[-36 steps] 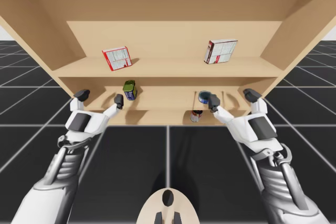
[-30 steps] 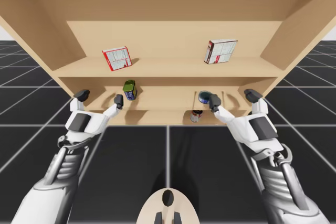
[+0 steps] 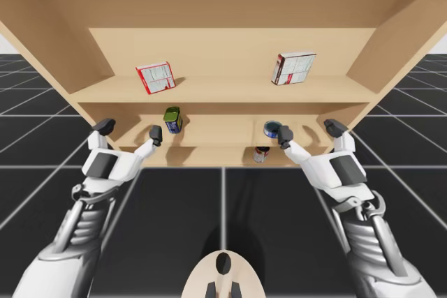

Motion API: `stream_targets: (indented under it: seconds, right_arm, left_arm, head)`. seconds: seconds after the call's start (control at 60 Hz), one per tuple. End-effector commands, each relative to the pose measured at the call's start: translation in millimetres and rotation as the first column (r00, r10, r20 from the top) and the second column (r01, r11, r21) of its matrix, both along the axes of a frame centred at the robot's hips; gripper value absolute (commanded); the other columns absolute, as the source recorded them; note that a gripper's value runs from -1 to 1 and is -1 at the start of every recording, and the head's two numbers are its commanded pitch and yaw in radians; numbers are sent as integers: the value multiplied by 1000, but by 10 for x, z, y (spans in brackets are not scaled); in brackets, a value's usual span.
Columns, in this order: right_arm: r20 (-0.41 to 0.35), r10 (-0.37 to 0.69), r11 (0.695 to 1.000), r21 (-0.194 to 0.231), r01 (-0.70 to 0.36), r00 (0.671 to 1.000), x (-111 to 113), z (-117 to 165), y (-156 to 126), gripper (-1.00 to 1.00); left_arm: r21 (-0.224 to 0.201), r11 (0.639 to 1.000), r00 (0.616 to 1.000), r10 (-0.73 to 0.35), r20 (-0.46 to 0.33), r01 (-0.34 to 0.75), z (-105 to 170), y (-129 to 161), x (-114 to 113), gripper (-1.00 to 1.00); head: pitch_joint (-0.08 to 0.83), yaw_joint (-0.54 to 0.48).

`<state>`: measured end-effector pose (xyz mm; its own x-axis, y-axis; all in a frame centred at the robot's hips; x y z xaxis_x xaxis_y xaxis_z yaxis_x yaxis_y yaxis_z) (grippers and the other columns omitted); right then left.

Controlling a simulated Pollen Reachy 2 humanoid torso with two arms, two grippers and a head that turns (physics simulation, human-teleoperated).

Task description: Find the tuna fish can on the shelf and bring it to me.

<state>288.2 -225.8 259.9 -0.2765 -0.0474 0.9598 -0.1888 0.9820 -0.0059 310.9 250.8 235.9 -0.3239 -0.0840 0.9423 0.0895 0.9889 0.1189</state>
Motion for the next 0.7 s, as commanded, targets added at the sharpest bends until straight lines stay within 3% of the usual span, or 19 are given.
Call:
stream_targets:
  seconds: [0.017, 0.217, 0.35, 0.483, 0.7]
  right_arm:
    - [-3, -4, 1000, 0, 4, 1000, 10, -22, 16, -1000]
    - [-2, -6, 1000, -3, 6, 1000, 21, -32, 21, -1000]
    - [-1, -2, 1000, 9, 2, 1000, 16, -20, 20, -1000]
    - [-75, 42, 999, 35, -39, 996, -78, 63, 64, -1000]
    - [-158, 104, 994, 5, -105, 982, -13, 119, 260, -1000]
  left_arm:
    - [4, 1000, 1000, -5, 16, 5, 22, -15, -47, -1000]
    - [5, 1000, 999, -10, 30, 10, 49, -39, -100, -1000]
    - [4, 1000, 999, -9, 36, 9, 56, -36, -101, -1000]
    - [-5, 1000, 999, 0, 34, 0, 62, -19, -103, -1000]
    - [-6, 1000, 1000, 4, 20, -4, 46, -24, -99, -1000]
  head:
    - [342, -148]
    - [414, -255]
    - [434, -267]
    - [429, -254]
    - [431, -257]
